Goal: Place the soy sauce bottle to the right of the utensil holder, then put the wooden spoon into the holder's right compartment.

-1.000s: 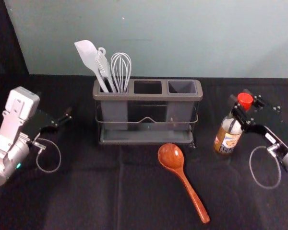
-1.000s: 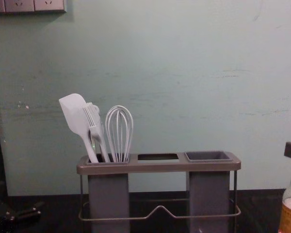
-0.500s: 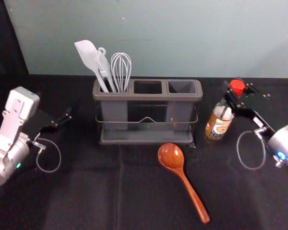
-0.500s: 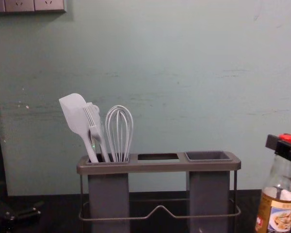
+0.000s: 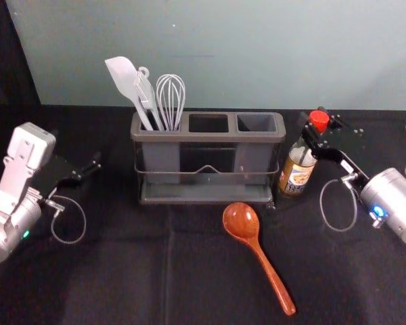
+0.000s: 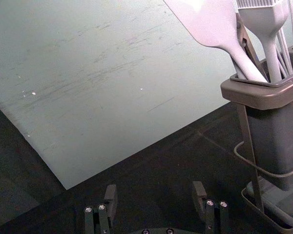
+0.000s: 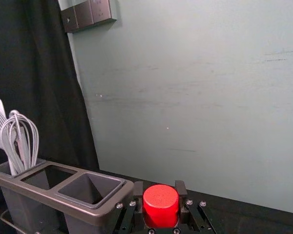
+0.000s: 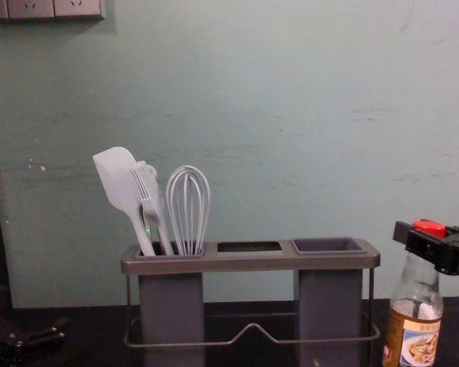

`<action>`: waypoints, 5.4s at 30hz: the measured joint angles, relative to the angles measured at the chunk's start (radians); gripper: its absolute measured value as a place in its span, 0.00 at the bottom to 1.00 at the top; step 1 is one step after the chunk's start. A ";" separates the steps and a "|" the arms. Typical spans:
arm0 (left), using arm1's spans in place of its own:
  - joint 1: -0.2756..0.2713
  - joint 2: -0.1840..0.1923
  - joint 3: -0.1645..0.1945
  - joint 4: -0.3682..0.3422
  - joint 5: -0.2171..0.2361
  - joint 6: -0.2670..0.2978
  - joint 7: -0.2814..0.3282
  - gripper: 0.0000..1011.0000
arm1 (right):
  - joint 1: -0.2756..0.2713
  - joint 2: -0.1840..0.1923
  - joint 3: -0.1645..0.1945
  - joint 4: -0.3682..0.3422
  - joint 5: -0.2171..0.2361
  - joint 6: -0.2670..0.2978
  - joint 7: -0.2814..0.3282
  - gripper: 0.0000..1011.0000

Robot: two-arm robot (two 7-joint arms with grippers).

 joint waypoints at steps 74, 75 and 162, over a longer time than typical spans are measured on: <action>0.000 0.000 0.000 0.000 0.000 0.000 0.000 0.99 | -0.255 0.137 -0.138 -0.254 -0.075 0.047 0.075 0.99; 0.000 0.000 0.000 0.000 0.000 0.000 0.000 0.99 | -0.255 0.137 -0.138 -0.255 -0.075 0.047 0.075 0.99; 0.000 0.000 0.000 0.000 0.000 0.000 0.000 0.99 | -0.029 -0.157 -0.173 -0.248 -0.343 0.970 -0.175 0.99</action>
